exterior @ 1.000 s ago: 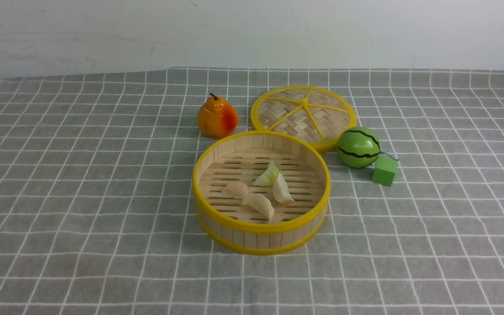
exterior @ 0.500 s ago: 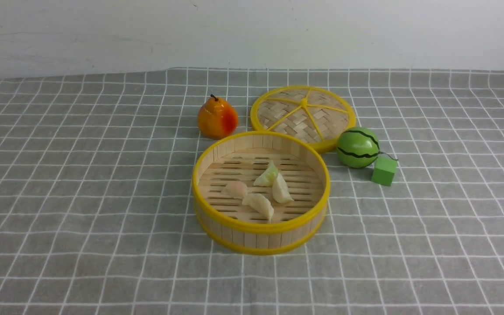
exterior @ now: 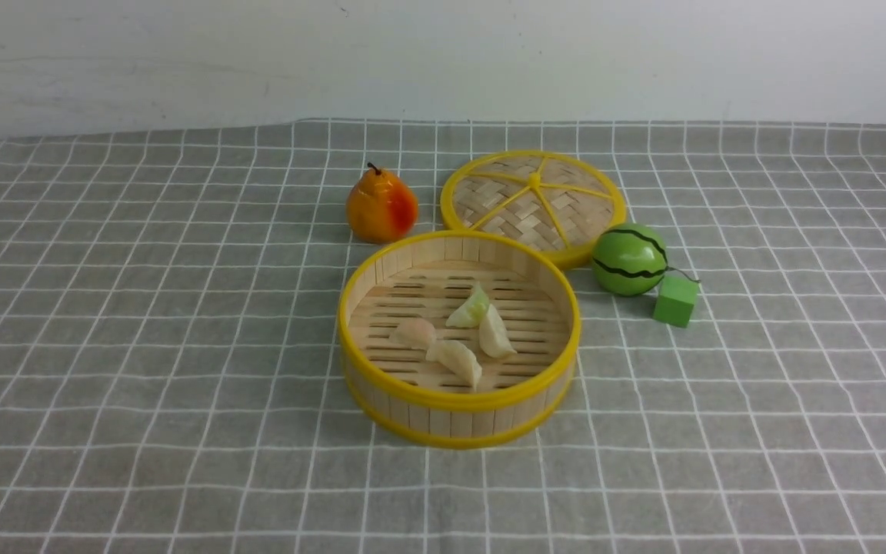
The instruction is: Put the dumplings into the steamer on the table with the grey tablecloth.
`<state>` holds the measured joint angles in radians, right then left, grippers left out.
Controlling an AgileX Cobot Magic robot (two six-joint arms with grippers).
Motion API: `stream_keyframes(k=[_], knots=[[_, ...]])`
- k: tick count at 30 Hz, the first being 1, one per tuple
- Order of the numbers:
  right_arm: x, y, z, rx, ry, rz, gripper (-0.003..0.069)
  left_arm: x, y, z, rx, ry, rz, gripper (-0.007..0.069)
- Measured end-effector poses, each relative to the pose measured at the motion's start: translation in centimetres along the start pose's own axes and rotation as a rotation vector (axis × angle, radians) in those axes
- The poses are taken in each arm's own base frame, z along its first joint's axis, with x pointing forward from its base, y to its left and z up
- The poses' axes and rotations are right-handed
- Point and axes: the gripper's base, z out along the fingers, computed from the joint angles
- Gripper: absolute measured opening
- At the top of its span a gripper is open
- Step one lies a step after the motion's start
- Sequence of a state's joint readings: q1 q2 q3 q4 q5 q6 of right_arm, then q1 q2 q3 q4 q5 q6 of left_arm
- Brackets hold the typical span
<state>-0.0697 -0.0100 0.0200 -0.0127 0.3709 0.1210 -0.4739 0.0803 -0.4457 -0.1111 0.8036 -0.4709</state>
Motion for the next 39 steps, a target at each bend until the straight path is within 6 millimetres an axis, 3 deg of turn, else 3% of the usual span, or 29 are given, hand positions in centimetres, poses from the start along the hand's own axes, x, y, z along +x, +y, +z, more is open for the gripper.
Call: stream_keyframes(k=[35,39], knots=[[0.0,0.0,0.0,0.000,0.004,0.001,0.0034,0.4,0.3,0.5,-0.004,0.004,-0.003,0.0165],[0.0,0.0,0.0,0.000,0.004,0.001,0.0038,0.3,1.0,1.5,-0.035,-0.097,0.030,0.0109]])
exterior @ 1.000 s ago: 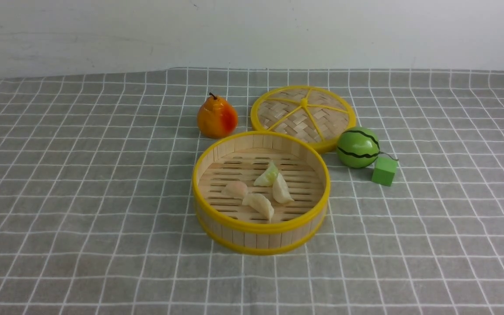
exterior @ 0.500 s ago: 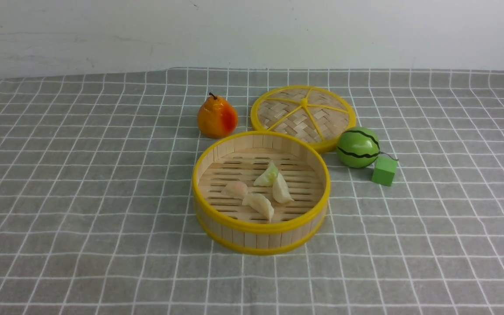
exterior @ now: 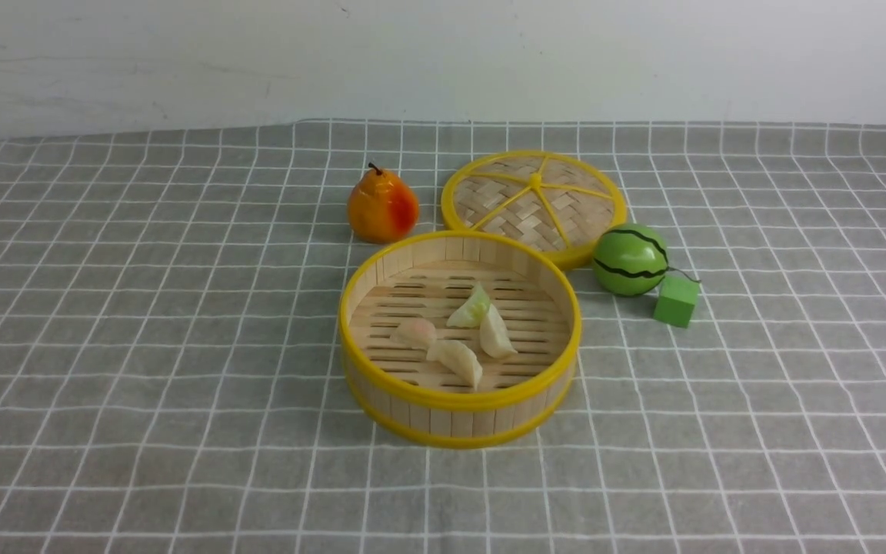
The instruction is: Put the dumplings into the steamer on the table with the grey tablecloth.
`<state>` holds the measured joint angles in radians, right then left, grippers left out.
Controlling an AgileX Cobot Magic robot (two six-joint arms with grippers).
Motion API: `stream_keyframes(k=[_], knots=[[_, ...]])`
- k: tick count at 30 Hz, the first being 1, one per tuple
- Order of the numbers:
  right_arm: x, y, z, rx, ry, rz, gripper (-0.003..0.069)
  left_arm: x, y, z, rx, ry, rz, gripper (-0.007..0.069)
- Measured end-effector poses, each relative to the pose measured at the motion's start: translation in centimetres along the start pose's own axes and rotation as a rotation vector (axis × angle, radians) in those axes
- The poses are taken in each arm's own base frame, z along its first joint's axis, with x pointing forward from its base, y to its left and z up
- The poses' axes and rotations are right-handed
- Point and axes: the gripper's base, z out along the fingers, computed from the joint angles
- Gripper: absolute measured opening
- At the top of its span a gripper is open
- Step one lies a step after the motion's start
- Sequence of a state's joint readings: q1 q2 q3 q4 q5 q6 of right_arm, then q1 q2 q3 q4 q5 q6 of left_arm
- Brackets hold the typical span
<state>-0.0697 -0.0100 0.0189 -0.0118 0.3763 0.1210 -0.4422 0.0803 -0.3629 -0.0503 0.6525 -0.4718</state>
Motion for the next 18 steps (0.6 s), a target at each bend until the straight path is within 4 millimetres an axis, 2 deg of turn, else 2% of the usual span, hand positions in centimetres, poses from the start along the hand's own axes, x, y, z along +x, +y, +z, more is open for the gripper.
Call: stream_keyframes(k=[2,3,4,6,11,18], knots=[[0.0,0.0,0.0,0.000,0.000,0.000,0.0040,0.1,0.4,0.5,-0.026,-0.060,0.006,0.0063],[0.0,0.0,0.0,0.000,0.000,0.000,0.0041,0.0,0.7,1.0,-0.053,-0.141,0.010,0.0005],[0.0,0.0,0.0,0.000,0.000,0.000,0.0040,0.1,1.0,1.4,-0.069,-0.182,0.017,-0.0015],[0.0,0.0,0.0,0.000,0.000,0.000,0.0040,0.3,1.6,1.8,-0.114,-0.241,0.033,-0.0014],[0.0,0.0,0.0,0.000,0.000,0.000,0.0040,2.5,4.0,2.6,-0.278,-0.364,0.132,-0.0014],[0.0,0.0,0.0,0.000,0.000,0.000,0.0040,5.4,6.4,3.7,-0.418,-0.283,0.180,-0.0014]])
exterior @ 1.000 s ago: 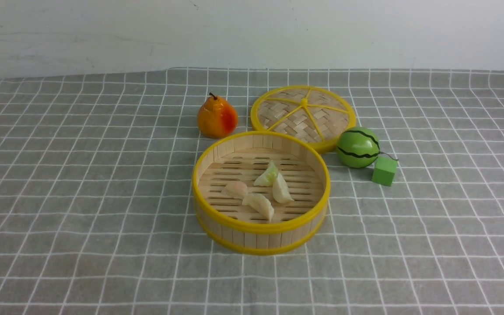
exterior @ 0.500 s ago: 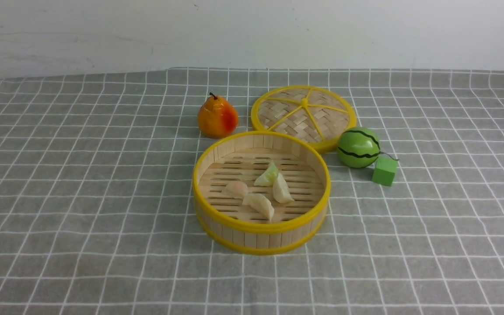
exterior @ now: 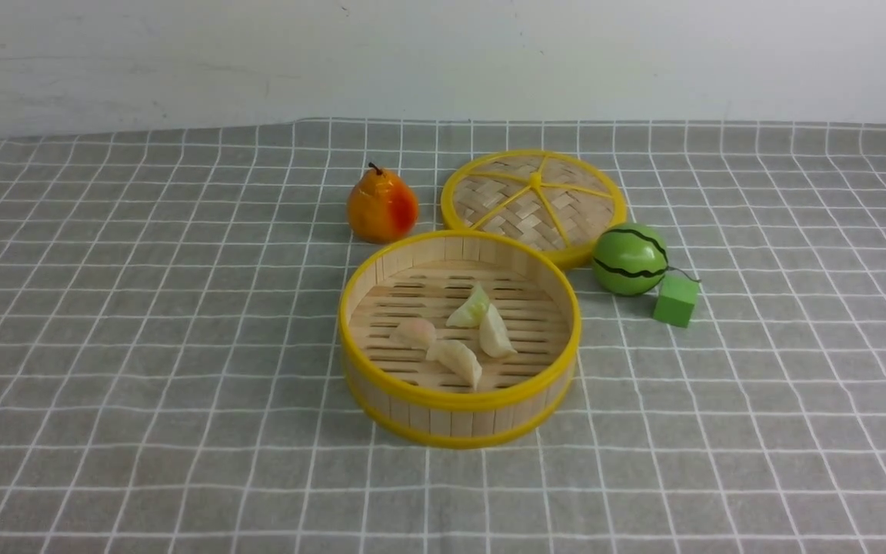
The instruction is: Put the dumplings into the steamer on the table with the grey tablecloth.
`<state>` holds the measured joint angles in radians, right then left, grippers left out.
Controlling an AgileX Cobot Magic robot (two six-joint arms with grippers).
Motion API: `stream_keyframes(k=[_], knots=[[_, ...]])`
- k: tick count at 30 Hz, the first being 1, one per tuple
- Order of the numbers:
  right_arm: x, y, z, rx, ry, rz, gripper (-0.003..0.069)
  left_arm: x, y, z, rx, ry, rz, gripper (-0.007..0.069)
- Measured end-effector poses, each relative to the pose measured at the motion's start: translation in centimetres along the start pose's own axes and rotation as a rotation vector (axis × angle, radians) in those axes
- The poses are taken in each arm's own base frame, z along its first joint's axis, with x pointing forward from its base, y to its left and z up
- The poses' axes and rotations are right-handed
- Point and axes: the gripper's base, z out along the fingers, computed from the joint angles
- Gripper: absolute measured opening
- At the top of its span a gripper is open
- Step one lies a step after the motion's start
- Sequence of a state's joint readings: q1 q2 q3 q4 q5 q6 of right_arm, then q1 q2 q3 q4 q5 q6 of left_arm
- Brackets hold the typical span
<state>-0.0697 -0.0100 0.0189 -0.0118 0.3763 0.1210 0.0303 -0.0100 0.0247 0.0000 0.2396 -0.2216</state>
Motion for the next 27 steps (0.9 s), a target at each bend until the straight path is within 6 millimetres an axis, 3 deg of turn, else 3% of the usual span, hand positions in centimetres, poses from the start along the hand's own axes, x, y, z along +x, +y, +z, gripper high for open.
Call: stream_keyframes(k=[10,27], knots=[[0.0,0.0,0.0,0.000,0.000,0.000,0.0040,1.3,0.0,0.0,0.029,0.137,0.026,-0.0014],[0.0,0.0,0.0,0.000,-0.001,-0.001,0.0040,1.4,0.0,0.0,0.033,0.141,0.022,-0.0014]])
